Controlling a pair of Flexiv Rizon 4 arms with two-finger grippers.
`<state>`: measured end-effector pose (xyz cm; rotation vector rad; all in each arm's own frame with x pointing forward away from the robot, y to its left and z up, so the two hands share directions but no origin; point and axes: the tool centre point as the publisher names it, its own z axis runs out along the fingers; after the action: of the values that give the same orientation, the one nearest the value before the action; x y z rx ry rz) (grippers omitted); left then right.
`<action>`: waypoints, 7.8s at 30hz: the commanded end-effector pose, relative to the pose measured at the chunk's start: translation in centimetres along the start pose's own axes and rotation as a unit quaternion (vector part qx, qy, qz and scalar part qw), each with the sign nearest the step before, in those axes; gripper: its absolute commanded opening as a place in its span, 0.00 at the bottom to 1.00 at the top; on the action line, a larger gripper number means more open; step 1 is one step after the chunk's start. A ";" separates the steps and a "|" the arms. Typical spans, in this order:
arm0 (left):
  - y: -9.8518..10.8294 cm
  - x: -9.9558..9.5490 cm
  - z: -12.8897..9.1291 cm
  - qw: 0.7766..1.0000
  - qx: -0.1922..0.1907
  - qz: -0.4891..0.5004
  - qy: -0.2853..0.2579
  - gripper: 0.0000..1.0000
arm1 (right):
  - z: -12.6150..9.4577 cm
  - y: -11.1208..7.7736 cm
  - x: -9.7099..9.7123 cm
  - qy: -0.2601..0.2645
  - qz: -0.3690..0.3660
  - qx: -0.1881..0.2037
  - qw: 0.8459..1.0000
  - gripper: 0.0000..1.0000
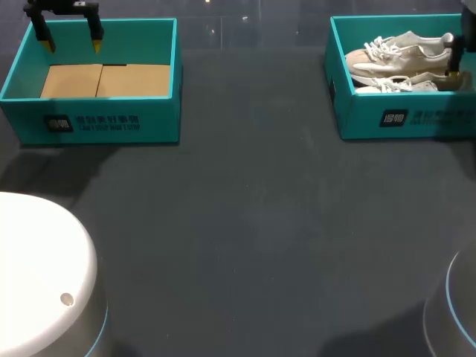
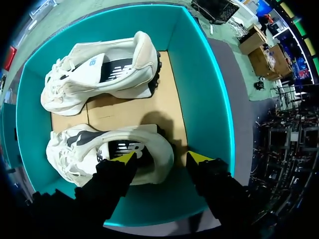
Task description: Take the shoe out of the shoebox, open the shoe tongue, remove and reinsert the insole, then place the shoe into the shoebox
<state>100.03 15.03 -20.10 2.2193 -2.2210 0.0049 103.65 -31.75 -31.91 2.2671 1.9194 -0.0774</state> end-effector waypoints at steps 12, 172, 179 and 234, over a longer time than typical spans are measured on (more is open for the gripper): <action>0.0 0.0 0.0 1.000 0.000 0.000 -0.001 1.00 | 1.9 -0.2 -0.9 -0.004 -0.026 0.014 1.000 0.58; 0.0 0.0 0.0 1.000 0.000 0.000 -0.001 1.00 | -20.4 -29.9 21.2 -0.050 -0.060 0.017 0.997 0.00; 0.0 0.0 0.0 1.000 0.000 0.000 -0.001 1.00 | -20.4 -29.9 21.2 -0.050 -0.060 0.017 0.997 0.00; 0.0 0.0 0.0 1.000 0.000 0.000 -0.001 1.00 | -6.1 -39.0 29.5 -0.105 -0.042 0.043 0.993 0.00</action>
<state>100.03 15.03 -20.09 2.2193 -2.2210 0.0049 70.03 4.06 -33.42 2.1302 1.9302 -0.4043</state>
